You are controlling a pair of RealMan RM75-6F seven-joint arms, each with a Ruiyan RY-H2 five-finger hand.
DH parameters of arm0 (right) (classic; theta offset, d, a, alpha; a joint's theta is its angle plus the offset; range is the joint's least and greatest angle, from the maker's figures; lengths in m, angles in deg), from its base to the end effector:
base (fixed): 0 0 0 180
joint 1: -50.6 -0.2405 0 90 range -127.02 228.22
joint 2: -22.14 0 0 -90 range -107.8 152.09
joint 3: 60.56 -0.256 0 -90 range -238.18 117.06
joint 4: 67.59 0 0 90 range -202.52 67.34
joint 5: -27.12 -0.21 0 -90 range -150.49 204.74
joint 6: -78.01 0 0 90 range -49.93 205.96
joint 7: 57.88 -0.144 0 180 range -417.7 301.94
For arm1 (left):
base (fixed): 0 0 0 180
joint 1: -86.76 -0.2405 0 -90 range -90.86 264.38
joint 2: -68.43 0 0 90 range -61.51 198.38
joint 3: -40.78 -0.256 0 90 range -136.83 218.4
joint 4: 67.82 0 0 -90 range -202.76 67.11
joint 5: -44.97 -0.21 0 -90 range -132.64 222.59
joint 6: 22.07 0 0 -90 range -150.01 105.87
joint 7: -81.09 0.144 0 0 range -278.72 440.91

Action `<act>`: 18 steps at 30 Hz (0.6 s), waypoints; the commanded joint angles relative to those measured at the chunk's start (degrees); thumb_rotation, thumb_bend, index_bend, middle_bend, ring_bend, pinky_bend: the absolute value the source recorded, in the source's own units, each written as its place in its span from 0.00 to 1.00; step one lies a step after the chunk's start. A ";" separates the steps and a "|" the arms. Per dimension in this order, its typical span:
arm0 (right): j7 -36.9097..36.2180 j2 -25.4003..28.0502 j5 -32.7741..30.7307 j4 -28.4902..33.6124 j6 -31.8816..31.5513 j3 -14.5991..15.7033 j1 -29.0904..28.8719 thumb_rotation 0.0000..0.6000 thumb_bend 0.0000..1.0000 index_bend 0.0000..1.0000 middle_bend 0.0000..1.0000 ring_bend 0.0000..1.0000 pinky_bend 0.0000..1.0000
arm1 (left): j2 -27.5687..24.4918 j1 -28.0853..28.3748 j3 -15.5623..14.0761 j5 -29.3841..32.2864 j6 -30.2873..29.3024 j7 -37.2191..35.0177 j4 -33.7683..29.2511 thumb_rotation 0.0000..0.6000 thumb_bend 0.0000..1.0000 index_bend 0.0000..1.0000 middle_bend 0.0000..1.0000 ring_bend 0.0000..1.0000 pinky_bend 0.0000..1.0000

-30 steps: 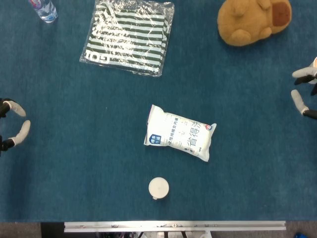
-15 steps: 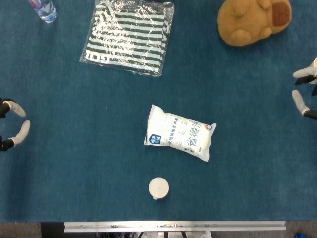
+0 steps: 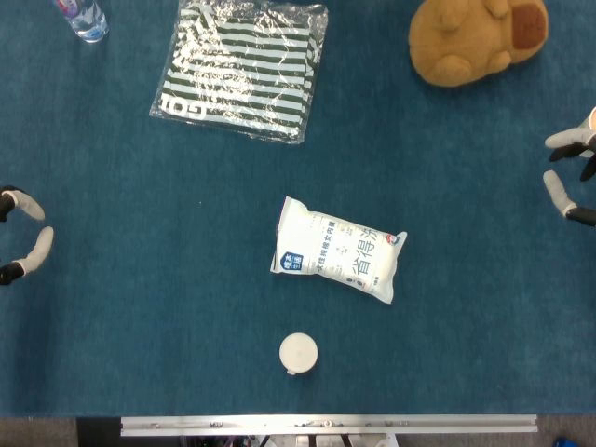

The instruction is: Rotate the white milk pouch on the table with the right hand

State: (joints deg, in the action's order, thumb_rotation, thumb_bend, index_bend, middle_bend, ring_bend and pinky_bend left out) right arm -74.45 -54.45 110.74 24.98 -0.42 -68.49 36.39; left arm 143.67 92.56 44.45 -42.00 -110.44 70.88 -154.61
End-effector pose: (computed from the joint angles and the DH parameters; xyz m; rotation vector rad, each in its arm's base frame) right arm -0.2528 -0.2413 0.0892 1.2901 -1.2660 1.3663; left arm -0.3009 0.1885 0.1137 -1.2673 -1.0466 -1.1774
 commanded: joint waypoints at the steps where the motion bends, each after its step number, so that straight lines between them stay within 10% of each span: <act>1: -0.20 -0.11 0.07 -0.18 0.09 0.00 -0.11 1.00 0.34 0.41 0.52 0.42 0.56 | -0.08 -0.11 -0.02 -0.04 -0.16 0.14 -0.13 1.00 0.29 0.54 0.48 0.36 0.49; 18: -1.22 -1.41 0.52 -1.73 1.60 0.42 -1.25 1.00 0.34 0.41 0.52 0.42 0.56 | -0.66 -0.88 0.12 0.17 -1.00 0.95 -1.06 1.00 0.29 0.54 0.48 0.36 0.49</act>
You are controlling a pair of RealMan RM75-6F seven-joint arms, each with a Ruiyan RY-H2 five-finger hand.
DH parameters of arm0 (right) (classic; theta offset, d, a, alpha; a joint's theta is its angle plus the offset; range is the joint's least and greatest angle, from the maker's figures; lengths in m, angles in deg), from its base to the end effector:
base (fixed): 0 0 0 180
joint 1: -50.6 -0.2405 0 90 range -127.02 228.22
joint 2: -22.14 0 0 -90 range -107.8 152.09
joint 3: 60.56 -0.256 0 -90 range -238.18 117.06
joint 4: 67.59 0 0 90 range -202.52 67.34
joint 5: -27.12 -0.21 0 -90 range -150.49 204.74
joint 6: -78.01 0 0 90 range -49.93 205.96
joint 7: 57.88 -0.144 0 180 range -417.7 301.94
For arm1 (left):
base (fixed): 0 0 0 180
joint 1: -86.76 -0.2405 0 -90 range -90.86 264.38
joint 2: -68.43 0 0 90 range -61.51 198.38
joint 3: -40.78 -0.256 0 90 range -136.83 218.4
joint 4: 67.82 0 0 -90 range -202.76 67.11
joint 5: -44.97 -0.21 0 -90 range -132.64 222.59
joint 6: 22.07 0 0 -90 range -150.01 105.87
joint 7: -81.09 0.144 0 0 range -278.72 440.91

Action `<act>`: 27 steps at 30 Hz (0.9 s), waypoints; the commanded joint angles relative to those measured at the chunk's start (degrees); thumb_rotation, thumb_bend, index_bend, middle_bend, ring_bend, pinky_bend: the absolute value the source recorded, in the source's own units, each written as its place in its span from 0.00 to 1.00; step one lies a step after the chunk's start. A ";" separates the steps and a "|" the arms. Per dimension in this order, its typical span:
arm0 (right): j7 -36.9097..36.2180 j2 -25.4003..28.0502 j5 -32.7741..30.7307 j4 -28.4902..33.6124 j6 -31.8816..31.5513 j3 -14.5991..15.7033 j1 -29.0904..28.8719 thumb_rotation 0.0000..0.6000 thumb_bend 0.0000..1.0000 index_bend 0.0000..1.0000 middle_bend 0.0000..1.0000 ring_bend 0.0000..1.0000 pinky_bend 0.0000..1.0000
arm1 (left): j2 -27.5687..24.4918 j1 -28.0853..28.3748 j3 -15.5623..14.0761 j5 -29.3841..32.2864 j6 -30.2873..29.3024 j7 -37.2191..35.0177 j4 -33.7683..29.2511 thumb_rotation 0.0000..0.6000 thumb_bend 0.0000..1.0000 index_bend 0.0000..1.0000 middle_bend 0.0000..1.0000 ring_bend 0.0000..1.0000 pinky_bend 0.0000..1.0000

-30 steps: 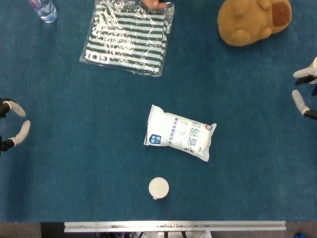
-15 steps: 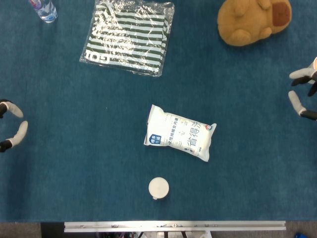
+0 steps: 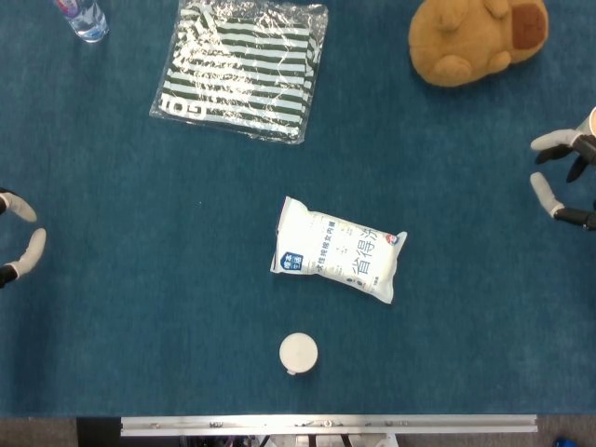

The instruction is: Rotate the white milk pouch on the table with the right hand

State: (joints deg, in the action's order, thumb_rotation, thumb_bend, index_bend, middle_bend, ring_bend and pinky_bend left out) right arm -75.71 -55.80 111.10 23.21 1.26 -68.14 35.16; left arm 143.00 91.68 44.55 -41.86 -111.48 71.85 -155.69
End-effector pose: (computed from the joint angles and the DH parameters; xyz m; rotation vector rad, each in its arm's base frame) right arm -0.2515 -0.2461 0.0786 1.3226 -1.2936 1.3667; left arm -0.3009 0.1838 0.1189 -1.2486 -1.0323 -1.1697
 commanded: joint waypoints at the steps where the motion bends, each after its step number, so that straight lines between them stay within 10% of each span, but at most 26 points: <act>1: 0.13 -0.08 0.32 0.12 -0.16 0.15 -0.02 1.00 0.34 0.41 0.52 0.42 0.56 | 0.04 0.00 0.02 0.07 0.09 -0.05 0.05 1.00 0.29 0.54 0.48 0.36 0.49; 27: 24.75 3.78 3.65 11.95 17.50 1.61 -12.62 1.00 0.00 0.41 0.35 0.27 0.48 | -0.20 0.29 0.40 0.14 0.74 -2.36 -0.18 1.00 0.29 0.54 0.48 0.36 0.49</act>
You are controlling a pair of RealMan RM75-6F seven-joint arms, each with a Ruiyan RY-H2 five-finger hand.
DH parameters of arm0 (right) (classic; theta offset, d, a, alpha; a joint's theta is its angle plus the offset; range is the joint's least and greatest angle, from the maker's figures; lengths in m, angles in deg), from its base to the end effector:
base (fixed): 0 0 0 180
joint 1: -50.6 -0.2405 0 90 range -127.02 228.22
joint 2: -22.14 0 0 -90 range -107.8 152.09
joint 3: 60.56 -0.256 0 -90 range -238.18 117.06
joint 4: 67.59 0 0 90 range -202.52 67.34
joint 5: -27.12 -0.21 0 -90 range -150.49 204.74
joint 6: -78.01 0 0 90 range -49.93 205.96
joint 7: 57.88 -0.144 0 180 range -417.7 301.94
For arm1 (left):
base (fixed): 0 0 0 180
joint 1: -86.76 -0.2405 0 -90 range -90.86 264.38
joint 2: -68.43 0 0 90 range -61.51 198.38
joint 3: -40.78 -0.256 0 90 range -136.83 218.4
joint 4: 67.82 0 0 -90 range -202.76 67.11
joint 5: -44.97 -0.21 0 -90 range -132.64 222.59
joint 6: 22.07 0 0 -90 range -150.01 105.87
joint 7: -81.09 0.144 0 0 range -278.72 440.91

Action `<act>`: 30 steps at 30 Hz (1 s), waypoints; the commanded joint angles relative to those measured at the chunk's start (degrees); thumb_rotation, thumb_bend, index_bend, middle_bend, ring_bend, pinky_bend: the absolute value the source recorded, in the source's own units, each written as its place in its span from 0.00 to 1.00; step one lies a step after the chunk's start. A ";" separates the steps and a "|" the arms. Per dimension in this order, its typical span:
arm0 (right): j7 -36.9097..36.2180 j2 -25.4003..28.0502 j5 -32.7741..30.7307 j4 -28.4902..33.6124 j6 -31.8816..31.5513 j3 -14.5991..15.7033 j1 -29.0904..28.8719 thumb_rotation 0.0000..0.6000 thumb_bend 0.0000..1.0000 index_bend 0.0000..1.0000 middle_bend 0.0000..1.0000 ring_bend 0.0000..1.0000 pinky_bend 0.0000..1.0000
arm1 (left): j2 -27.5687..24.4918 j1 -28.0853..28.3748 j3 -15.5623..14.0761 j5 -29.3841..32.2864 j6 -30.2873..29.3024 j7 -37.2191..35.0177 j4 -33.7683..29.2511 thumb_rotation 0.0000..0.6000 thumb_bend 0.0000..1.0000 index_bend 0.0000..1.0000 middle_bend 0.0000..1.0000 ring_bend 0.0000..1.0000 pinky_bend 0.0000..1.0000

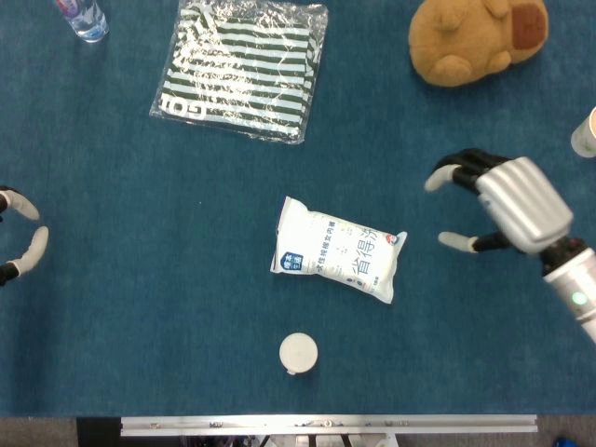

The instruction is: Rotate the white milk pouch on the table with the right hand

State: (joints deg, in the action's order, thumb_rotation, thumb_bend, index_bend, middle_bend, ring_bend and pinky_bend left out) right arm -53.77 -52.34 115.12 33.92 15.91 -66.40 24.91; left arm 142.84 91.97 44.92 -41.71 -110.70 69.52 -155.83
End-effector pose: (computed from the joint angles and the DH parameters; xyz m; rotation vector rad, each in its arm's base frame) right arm -0.1734 -0.2546 0.0464 1.8841 -1.0535 1.1537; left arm -0.3003 0.1868 0.1189 -1.2376 -1.0662 -1.1987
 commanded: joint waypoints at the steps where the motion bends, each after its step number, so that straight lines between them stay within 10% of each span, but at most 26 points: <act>1: 3.66 0.29 -0.55 1.44 3.68 -0.19 -3.01 1.00 0.00 0.41 0.34 0.27 0.48 | -0.08 -0.03 0.04 -0.02 -0.08 -0.07 -0.10 1.00 0.29 0.54 0.48 0.36 0.49; 23: 24.43 -1.52 -9.10 4.04 16.21 2.06 -12.69 1.00 0.00 0.31 0.26 0.18 0.37 | -1.09 -0.33 0.45 -0.36 -1.14 -0.86 -1.20 1.00 0.29 0.54 0.48 0.36 0.49; 30: 36.41 -3.87 -23.55 6.80 12.89 2.77 -13.09 1.00 0.00 0.31 0.25 0.18 0.37 | -0.98 -0.27 0.32 -0.38 -0.87 -0.76 -1.11 1.00 0.29 0.54 0.48 0.36 0.49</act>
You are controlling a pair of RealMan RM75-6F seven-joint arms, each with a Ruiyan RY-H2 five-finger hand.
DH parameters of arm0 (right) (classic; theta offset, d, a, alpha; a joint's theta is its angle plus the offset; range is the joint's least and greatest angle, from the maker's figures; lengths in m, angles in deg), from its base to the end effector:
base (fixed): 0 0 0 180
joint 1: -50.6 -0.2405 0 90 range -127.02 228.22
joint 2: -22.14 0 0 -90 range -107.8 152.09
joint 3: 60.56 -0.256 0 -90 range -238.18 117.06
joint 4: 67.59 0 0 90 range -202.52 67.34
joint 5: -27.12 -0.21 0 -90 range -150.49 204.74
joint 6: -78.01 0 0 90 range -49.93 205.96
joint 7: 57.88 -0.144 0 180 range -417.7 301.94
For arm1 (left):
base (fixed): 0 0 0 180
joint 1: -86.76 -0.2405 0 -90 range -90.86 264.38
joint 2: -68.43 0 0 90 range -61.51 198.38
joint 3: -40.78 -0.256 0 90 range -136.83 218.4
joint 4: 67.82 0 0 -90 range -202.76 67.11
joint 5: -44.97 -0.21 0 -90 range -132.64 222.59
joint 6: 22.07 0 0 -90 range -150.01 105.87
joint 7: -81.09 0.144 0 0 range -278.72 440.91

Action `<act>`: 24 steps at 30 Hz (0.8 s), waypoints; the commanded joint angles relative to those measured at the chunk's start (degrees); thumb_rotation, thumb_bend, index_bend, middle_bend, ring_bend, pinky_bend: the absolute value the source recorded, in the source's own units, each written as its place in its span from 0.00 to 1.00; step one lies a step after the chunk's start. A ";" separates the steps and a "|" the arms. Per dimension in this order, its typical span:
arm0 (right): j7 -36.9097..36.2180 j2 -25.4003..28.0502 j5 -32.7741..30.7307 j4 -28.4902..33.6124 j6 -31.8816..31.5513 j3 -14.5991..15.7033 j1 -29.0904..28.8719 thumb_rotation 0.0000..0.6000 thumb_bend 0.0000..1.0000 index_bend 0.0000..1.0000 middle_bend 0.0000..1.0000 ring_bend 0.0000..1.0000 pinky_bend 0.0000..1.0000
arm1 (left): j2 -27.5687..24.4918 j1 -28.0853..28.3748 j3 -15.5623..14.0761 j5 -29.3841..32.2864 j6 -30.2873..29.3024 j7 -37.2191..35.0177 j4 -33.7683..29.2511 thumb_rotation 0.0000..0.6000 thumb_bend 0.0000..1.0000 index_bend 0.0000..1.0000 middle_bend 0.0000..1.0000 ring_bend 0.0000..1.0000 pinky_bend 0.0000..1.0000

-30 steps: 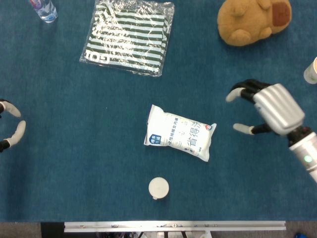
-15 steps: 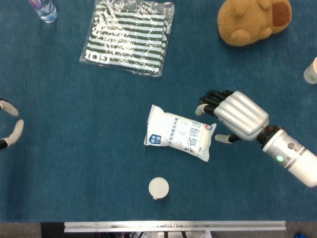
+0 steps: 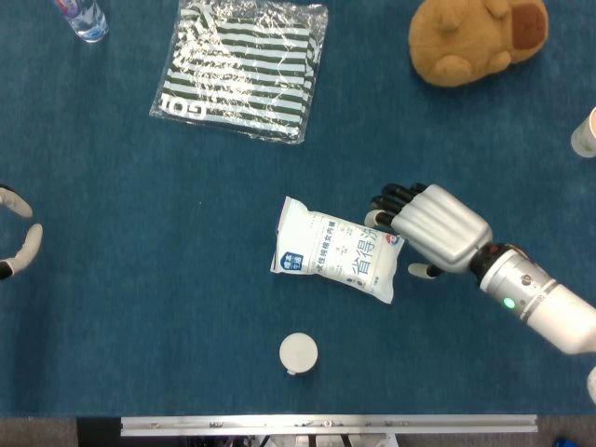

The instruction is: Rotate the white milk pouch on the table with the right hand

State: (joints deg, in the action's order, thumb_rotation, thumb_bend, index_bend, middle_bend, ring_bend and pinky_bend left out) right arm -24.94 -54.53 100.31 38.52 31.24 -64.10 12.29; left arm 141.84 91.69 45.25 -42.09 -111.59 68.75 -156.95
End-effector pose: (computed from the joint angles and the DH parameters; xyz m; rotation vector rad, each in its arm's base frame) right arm -0.1325 -0.2564 -0.0036 2.2901 -0.7495 0.7656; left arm -0.2975 0.1861 0.1257 -1.2235 -1.0603 -1.2246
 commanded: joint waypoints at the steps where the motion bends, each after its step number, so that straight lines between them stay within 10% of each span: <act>1: 9.62 -2.03 -11.46 3.06 -3.08 0.58 -0.87 1.00 0.00 0.31 0.25 0.17 0.37 | 0.00 0.00 -0.04 -0.04 0.02 -0.02 0.00 1.00 0.29 0.54 0.48 0.36 0.49; 12: 24.54 -10.76 -30.26 7.95 -17.47 1.99 -4.34 1.00 0.00 0.31 0.24 0.16 0.37 | -0.32 -0.07 0.13 0.03 -0.15 -0.72 -0.24 1.00 0.29 0.54 0.48 0.36 0.49; 24: 25.88 -22.57 -27.14 3.37 -28.52 4.08 -2.28 1.00 0.00 0.31 0.22 0.14 0.37 | -0.63 -0.13 0.21 0.04 -0.25 -1.20 -0.56 1.00 0.29 0.54 0.48 0.36 0.49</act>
State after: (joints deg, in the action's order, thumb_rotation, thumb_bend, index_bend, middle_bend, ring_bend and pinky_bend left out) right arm 0.61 -75.84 72.21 42.96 3.65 -60.62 9.49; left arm 141.22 91.56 45.45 -42.06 -111.83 67.56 -157.50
